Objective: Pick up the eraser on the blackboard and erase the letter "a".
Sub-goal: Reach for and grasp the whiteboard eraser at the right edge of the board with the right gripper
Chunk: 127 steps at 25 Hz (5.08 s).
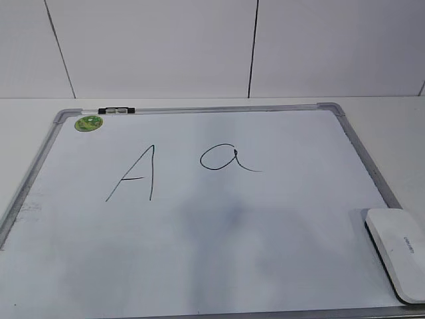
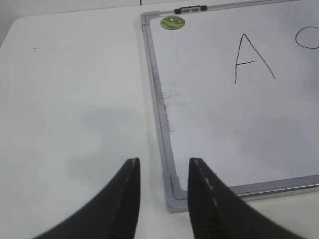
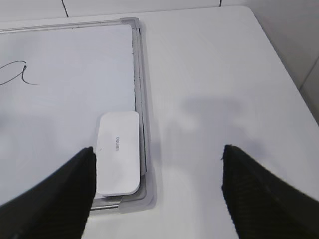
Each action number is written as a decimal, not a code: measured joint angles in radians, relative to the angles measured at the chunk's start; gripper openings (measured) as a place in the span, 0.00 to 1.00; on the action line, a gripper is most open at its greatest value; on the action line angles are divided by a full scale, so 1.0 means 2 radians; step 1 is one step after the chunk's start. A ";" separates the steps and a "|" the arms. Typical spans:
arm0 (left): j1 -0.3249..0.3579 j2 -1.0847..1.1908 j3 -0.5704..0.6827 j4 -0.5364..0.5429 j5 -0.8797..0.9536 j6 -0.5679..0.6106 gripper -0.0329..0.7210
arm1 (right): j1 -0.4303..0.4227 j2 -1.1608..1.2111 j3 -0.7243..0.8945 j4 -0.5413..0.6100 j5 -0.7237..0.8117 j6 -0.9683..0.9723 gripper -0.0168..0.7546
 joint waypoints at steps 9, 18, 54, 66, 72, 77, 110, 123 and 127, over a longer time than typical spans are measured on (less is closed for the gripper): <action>0.000 0.000 0.000 0.000 0.000 0.000 0.37 | 0.000 0.131 -0.034 0.012 -0.087 0.000 0.79; 0.000 0.000 0.000 0.000 0.000 0.000 0.37 | 0.000 0.224 -0.035 0.048 -0.106 -0.002 0.80; 0.000 0.000 0.000 0.000 0.000 0.000 0.37 | 0.014 0.652 -0.149 0.170 -0.039 -0.113 0.78; 0.000 0.000 0.000 0.000 0.000 0.000 0.37 | 0.050 0.661 -0.169 0.083 0.003 -0.058 0.78; 0.000 0.000 0.000 0.000 0.000 0.000 0.37 | 0.105 0.661 -0.170 0.017 0.008 0.027 0.78; 0.000 0.000 0.000 0.000 0.000 0.000 0.37 | 0.109 0.661 -0.170 0.014 0.008 0.045 0.80; 0.000 0.000 0.000 0.000 0.000 0.000 0.37 | 0.109 0.733 -0.170 -0.008 -0.017 0.066 0.90; 0.000 0.000 0.000 0.000 0.000 0.000 0.37 | 0.109 0.763 -0.170 0.006 -0.048 0.069 0.87; 0.000 0.000 0.000 0.000 0.000 0.000 0.37 | 0.109 0.763 -0.170 0.006 -0.048 0.070 0.86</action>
